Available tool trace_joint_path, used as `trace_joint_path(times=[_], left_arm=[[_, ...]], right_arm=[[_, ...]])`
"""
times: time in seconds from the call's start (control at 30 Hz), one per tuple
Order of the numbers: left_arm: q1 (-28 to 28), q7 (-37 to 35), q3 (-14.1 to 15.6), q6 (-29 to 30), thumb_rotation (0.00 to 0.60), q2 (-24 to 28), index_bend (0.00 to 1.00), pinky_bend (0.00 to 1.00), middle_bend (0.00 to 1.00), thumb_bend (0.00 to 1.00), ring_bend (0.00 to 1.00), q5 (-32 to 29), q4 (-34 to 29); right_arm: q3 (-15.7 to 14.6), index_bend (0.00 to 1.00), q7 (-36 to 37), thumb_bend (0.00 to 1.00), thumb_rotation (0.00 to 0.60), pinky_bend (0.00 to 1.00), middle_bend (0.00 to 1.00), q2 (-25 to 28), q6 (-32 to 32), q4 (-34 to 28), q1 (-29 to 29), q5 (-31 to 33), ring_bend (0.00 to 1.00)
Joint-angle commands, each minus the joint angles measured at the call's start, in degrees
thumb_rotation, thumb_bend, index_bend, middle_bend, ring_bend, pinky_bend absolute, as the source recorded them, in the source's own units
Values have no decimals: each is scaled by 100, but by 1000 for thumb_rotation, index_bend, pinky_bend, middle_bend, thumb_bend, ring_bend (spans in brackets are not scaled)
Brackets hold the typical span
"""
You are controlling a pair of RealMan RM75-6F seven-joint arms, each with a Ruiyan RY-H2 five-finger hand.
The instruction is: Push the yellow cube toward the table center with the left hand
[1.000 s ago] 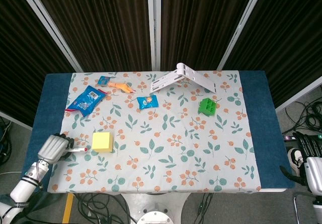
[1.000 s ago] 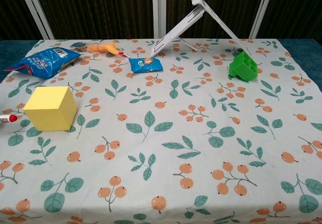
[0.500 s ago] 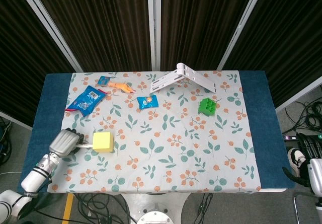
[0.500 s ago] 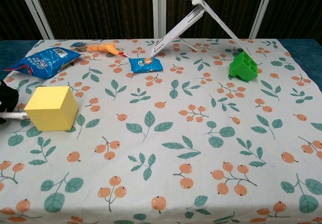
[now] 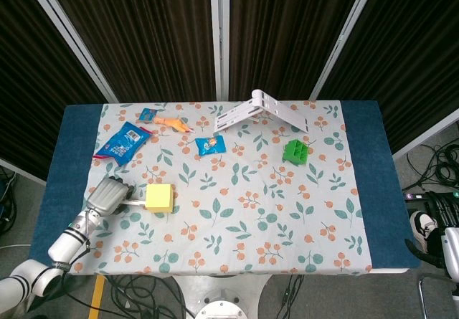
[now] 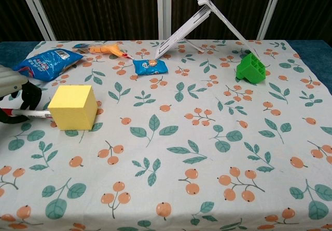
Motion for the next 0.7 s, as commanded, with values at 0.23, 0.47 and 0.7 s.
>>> trace_joint_path(times=[0.23,0.47,0.7], left_arm=[[-299,468,-208,-319,600,-14,704,477,765,361,458,-272,-341],[-559,764,-352,-544,600,-108,704,477,765,361,459,-447,-538],[-749,1017,-493,-651,600,-203,704,477,764,361,459,-650,-723]], right_arm=[[-15,0,87,88,600,6,72,-23,12,107,-31,-4,0],[-6,0,50,88,600,6,73,1,-35,45,-12,11,0],[-25,0,45,89,600,6,73,24,-79,29,7,-25,0]])
